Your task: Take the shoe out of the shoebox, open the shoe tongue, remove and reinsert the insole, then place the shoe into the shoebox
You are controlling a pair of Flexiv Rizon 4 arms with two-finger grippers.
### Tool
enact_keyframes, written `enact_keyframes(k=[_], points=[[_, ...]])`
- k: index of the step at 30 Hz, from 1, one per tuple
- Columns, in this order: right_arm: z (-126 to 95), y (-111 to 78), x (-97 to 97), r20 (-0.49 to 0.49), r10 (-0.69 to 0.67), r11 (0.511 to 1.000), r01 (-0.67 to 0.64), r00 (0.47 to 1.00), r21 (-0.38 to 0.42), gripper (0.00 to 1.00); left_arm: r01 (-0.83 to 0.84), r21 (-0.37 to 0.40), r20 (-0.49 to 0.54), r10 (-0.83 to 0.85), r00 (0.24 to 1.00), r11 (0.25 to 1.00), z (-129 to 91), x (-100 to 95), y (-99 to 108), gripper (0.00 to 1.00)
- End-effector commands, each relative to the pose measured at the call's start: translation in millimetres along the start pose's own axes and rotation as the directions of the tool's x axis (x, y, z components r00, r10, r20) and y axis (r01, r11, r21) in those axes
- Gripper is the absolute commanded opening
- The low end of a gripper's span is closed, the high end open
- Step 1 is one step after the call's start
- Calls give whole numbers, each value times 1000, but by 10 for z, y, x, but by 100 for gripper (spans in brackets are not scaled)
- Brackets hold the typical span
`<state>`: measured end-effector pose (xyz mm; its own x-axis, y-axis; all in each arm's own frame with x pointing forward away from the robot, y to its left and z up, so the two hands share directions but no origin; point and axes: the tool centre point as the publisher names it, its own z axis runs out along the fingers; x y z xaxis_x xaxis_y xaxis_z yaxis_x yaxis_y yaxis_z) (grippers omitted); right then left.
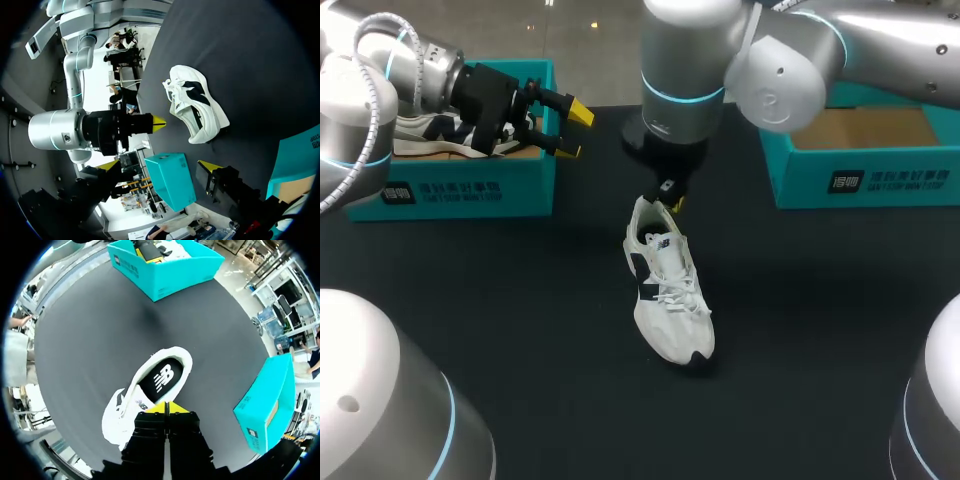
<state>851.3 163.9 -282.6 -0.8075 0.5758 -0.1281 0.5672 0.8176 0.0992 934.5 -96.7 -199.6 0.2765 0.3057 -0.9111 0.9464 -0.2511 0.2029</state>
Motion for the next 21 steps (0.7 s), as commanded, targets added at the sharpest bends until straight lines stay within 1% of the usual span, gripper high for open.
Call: enact_keyframes(k=[1, 2, 3, 4, 17, 18, 19, 21], points=[[-109, 34, -36, 130, -493, 870, 492, 860, 48, 0, -1, 1, -2, 1, 1000, 1000, -1, -1, 2, 100], [-107, 34, -45, 137, -522, 853, 518, 842, 72, 0, -1, 1, -2, 1, 1000, 1000, -1, -1, 2, 100], [-105, 31, -52, 141, -530, 848, 525, 836, 75, 0, -1, 1, -2, 1, 1000, 1000, -1, -1, 2, 100], [-106, 8, -69, 141, -506, 862, 499, 851, 83, 0, -1, 1, -2, 1, 1000, 1000, -1, -1, 2, 100], [-106, 8, -69, 141, -506, 862, 499, 851, 83, 0, -1, 1, -2, 1, 1000, 1000, -1, -1, 2, 100], [-92, 79, -101, 148, -527, 850, 523, 837, 69, 0, -1, 1, -2, 1, 1000, 1000, -1, -1, 2, 100], [-80, 134, -139, 143, -537, 843, 530, 831, 91, 0, -1, 1, -2, 1, 1000, 1000, -1, -1, 2, 100], [-71, 265, -208, 166, -552, 832, 552, 817, 55, 0, -1, 1, -2, 1, 1000, 1000, -1, -1, 2, 100]])
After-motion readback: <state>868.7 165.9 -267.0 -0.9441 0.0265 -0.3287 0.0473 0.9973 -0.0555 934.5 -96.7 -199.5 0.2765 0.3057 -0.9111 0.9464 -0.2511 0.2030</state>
